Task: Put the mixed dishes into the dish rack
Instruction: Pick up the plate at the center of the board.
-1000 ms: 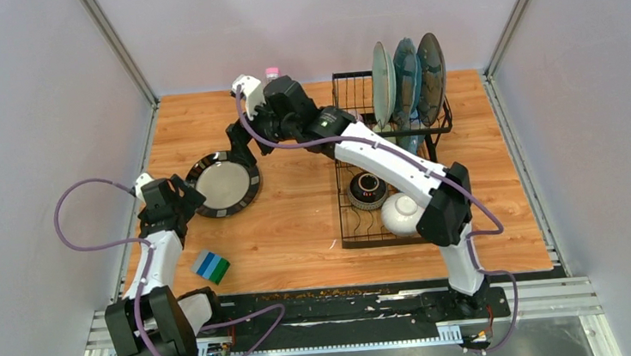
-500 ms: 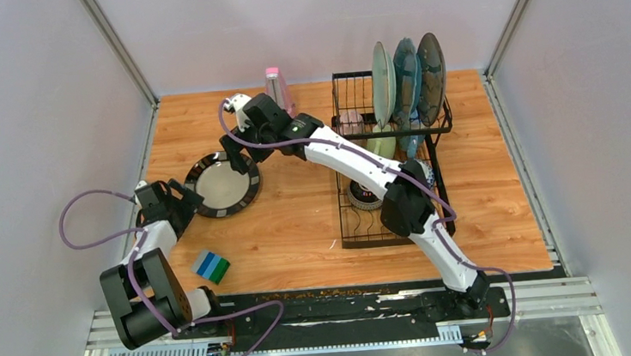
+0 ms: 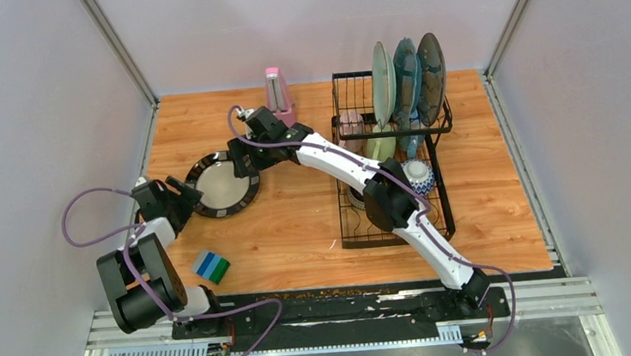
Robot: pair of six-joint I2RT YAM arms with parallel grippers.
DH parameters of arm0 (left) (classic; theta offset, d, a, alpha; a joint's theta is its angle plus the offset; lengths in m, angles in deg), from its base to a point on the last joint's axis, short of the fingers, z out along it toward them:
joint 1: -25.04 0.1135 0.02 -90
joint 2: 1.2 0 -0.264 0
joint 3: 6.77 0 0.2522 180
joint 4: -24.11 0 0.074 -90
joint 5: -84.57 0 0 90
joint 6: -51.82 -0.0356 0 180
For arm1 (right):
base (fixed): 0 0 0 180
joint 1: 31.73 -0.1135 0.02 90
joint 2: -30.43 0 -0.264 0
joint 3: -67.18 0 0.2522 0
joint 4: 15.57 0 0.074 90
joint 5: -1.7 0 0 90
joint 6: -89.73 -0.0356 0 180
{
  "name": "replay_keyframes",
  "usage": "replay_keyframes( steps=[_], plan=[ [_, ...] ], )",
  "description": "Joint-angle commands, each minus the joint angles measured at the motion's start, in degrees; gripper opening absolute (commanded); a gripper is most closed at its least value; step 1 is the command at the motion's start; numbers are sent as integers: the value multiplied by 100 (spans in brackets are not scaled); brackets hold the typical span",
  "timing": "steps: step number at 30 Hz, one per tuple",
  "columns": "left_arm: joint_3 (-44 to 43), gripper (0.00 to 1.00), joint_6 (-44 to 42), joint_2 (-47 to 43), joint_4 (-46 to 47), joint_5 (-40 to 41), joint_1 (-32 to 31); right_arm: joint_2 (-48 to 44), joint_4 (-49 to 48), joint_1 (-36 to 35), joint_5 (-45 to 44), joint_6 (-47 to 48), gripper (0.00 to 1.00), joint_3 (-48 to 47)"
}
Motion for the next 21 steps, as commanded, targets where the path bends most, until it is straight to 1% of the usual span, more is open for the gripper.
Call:
replay_keyframes(
  steps=[1,3,4,9,13,18,21],
  plan=[
    [-21,82,12,179,201,-238,51,203,-487,193,386,-457,90,-310],
    [54,81,37,211,317,-314,51,321,-494,236,608,-533,86,-402],
    [92,81,42,243,360,-326,51,360,-504,235,530,-551,85,-378],
    [68,79,-37,441,419,-556,50,632,-617,237,687,-758,85,-311],
    [72,77,-76,500,442,-653,51,863,-755,236,1130,-1001,84,-426],
    [205,74,-14,507,648,-923,47,933,-1169,236,1687,-1293,81,-248],
    [341,72,107,590,1080,-1322,52,1016,-1280,229,1991,-1460,77,-196]
  ],
)
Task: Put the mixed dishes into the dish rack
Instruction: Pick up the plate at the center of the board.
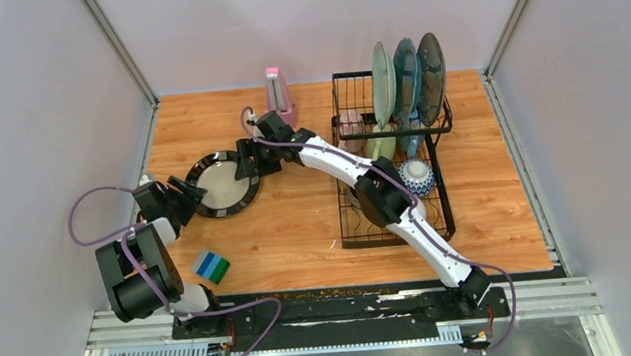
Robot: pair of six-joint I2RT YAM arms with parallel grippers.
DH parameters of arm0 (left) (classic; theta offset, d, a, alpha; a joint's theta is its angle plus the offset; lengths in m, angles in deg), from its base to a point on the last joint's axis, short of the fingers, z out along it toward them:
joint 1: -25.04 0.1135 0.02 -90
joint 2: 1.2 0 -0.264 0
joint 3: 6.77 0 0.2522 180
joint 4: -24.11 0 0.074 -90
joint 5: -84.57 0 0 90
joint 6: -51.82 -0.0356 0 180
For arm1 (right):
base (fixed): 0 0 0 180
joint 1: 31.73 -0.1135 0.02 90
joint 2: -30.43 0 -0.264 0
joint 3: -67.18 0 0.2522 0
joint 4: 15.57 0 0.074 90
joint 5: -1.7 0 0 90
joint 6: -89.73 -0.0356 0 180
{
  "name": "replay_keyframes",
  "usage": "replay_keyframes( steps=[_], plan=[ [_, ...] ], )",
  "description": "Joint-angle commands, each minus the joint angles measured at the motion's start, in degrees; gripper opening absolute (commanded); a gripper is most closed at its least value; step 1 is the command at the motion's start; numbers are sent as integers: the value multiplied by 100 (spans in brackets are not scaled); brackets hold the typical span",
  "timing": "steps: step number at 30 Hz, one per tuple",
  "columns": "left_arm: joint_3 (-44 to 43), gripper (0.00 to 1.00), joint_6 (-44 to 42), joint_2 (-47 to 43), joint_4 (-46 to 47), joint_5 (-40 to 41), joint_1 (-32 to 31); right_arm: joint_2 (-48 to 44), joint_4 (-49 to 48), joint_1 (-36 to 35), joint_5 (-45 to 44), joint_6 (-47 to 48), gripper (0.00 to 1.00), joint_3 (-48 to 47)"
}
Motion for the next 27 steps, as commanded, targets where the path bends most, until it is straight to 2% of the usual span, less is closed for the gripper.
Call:
replay_keyframes(
  steps=[1,7,11,16,20,23,27],
  plan=[
    [245,70,118,214,379,-604,38,183,-521,-54,793,-461,76,-30],
    [315,62,134,518,721,-988,38,156,-759,-63,1046,-653,71,115],
    [428,56,216,708,1039,-1236,38,127,-1046,-57,1371,-1002,63,156],
    [489,46,67,701,1032,-1405,31,8,-1387,-63,1402,-1393,62,326],
    [544,39,1,583,969,-1455,12,47,-1641,-63,1488,-1749,55,375],
    [597,37,-25,452,925,-1515,-4,134,-1865,-73,1700,-2005,51,370],
    [635,36,-30,428,924,-1698,-33,182,-1983,-91,1846,-2081,51,339]
  ],
)
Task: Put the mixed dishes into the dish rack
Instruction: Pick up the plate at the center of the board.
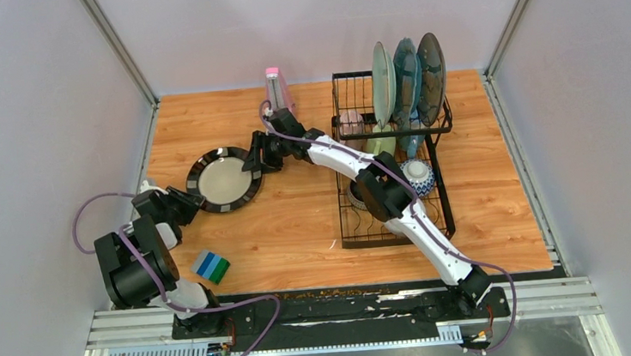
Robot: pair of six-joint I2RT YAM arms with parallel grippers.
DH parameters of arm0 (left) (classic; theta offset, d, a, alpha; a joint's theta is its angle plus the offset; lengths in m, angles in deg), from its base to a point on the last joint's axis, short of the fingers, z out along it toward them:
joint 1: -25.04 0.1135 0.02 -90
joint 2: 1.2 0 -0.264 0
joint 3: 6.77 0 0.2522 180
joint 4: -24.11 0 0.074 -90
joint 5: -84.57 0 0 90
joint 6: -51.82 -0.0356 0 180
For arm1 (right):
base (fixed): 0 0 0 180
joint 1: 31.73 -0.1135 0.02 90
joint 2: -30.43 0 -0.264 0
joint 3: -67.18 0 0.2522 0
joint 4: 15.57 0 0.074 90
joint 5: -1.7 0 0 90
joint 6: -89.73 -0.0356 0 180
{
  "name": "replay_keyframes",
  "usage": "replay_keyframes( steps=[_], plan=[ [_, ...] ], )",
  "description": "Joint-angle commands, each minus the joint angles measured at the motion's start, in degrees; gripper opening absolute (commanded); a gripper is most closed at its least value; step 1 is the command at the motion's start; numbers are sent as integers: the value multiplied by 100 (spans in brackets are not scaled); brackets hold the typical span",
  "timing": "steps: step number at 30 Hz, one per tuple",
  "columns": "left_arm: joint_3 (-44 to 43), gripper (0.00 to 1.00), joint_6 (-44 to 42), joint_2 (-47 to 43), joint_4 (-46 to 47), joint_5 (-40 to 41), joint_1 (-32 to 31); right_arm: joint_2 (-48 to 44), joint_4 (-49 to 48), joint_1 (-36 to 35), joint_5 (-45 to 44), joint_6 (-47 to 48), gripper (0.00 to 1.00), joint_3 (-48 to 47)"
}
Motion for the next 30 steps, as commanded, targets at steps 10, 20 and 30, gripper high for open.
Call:
replay_keyframes(
  steps=[10,20,30],
  plan=[
    [207,31,-40,42,-298,-1264,-325,23,-1171,-463,1470,-646,44,-38],
    [198,34,-65,16,-361,-1230,-359,-145,-1068,-464,1304,-450,21,107],
    [122,58,-160,-43,-569,-1093,-362,-337,-770,-454,947,-163,0,179]
  ],
)
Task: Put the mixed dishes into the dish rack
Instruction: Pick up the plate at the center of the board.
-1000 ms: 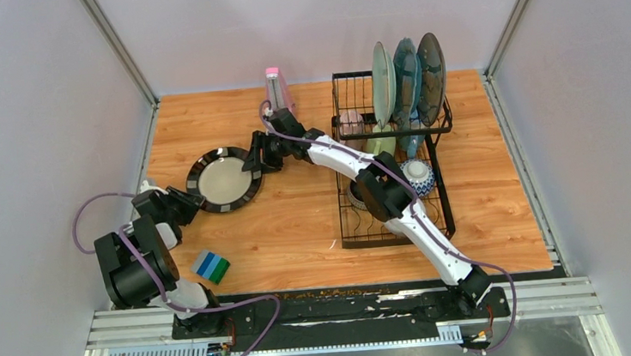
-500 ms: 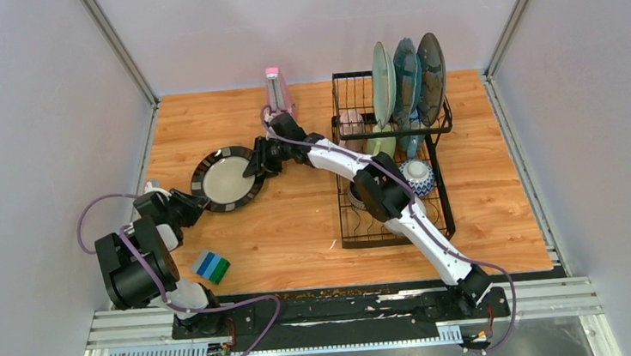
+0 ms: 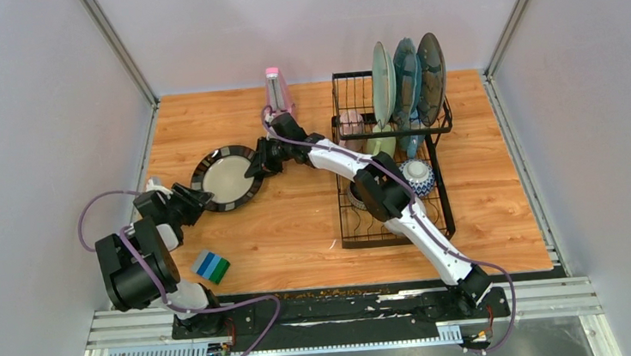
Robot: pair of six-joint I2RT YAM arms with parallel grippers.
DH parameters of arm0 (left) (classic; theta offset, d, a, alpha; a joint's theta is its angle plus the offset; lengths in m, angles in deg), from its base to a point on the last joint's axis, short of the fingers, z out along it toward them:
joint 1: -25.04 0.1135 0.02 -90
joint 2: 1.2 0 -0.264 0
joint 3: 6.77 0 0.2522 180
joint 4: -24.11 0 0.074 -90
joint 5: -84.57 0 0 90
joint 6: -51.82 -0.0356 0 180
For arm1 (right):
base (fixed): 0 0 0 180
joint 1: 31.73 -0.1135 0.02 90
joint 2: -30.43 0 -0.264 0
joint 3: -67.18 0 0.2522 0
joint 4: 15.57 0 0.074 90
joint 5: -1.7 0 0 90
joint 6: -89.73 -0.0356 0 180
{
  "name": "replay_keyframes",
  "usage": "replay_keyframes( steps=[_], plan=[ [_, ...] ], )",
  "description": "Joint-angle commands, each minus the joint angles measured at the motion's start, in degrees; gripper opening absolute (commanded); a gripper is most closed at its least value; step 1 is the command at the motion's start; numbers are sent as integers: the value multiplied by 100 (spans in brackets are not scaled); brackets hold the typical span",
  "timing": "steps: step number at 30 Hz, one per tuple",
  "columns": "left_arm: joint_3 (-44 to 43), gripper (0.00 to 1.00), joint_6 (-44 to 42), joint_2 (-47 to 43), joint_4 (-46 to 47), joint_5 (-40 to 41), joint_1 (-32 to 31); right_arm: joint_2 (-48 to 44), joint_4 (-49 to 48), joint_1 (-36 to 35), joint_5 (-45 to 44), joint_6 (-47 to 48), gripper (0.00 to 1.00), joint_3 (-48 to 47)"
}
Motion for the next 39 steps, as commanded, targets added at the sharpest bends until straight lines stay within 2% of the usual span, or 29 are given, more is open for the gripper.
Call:
replay_keyframes(
  steps=[1,7,8,10,16,22,28,32,36,39],
  plan=[
    [40,59,-172,8,-621,-507,-308,-470,-342,-474,366,233,0,-57],
    [-96,70,-277,-42,-896,-111,-307,-750,-299,-446,177,419,0,261],
    [-133,78,-264,-38,-926,35,-307,-800,-301,-439,182,441,0,303],
    [-154,83,-211,-29,-928,157,-307,-889,-301,-431,309,495,0,327],
    [-163,83,-84,-105,-836,379,-307,-1260,-293,-422,471,823,0,564],
    [84,78,274,-185,-362,509,-307,-1522,-301,-426,694,917,0,731],
    [137,60,386,-100,-36,244,-306,-1684,-296,-433,752,979,0,822],
    [145,55,390,-126,-8,152,-307,-1828,-214,-439,535,1127,0,907],
    [163,43,275,-247,-98,116,-307,-2047,-106,-439,219,1269,0,1045],
    [156,40,222,-350,-189,68,-302,-2271,-76,-454,-62,1369,0,1177]
  ],
)
